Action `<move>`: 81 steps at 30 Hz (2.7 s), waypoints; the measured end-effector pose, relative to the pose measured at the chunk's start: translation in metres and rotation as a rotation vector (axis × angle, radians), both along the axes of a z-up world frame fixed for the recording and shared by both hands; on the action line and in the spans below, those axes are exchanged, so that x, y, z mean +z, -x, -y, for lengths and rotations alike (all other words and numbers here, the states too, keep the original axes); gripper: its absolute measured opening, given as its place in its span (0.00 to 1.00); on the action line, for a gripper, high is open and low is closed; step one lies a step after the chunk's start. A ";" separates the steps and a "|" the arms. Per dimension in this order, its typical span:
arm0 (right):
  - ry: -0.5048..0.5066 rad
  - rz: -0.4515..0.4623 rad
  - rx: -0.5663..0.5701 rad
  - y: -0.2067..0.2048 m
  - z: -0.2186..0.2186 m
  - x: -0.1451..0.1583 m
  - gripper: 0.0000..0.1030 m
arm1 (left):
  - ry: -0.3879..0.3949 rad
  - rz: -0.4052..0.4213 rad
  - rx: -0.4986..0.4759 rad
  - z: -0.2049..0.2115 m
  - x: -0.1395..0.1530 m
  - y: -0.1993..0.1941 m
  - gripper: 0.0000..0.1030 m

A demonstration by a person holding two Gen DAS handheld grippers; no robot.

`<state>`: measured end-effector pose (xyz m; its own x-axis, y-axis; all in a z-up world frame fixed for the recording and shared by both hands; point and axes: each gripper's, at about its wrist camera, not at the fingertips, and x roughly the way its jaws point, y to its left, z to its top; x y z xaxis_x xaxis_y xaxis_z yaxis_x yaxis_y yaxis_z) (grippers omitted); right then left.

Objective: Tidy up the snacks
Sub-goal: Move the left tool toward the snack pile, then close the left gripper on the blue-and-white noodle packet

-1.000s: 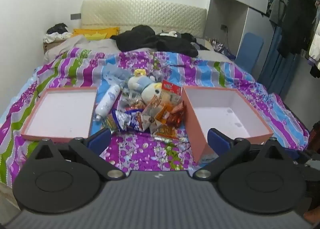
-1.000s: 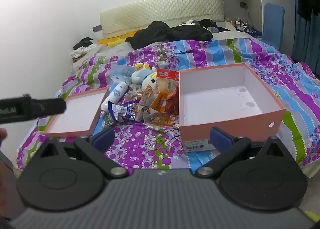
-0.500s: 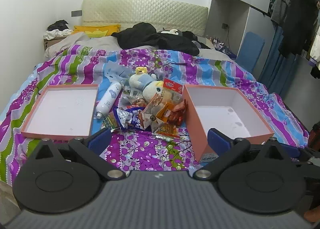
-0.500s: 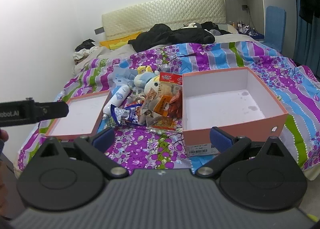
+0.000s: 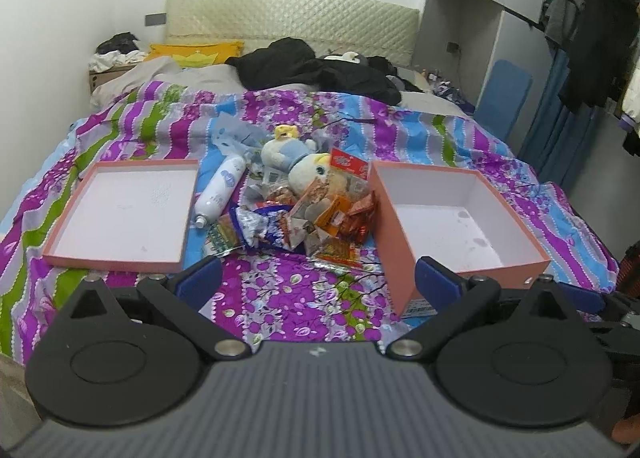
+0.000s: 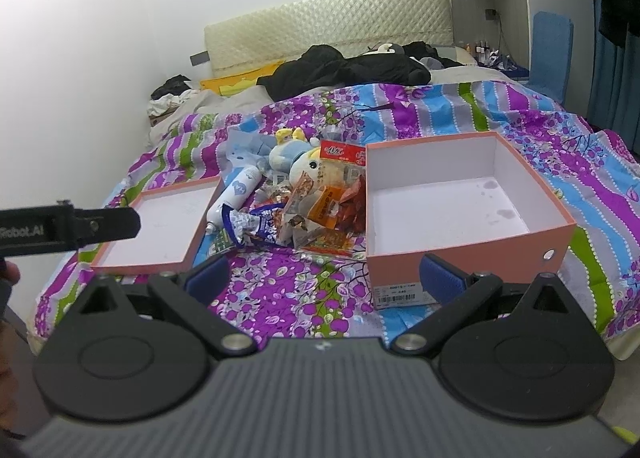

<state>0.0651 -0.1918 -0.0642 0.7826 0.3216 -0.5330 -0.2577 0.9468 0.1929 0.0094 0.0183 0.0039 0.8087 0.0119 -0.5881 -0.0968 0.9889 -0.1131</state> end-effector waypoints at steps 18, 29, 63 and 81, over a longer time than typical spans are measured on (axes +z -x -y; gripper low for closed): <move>0.012 -0.010 -0.011 -0.002 -0.005 -0.004 1.00 | 0.002 -0.024 -0.004 -0.005 -0.013 0.000 1.00; 0.017 -0.024 -0.011 -0.002 -0.004 -0.011 1.00 | 0.004 -0.038 -0.011 -0.004 -0.014 -0.001 1.00; -0.034 -0.071 -0.024 -0.014 -0.004 -0.018 1.00 | 0.043 -0.130 -0.027 -0.009 -0.029 -0.020 1.00; 0.019 -0.131 0.118 -0.077 -0.052 -0.049 0.88 | 0.077 -0.208 0.032 -0.053 -0.080 -0.103 1.00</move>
<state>0.1425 -0.1402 -0.1133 0.6635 0.3958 -0.6350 -0.3411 0.9153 0.2142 0.1126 0.0716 -0.0763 0.6701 -0.0157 -0.7421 -0.1571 0.9741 -0.1625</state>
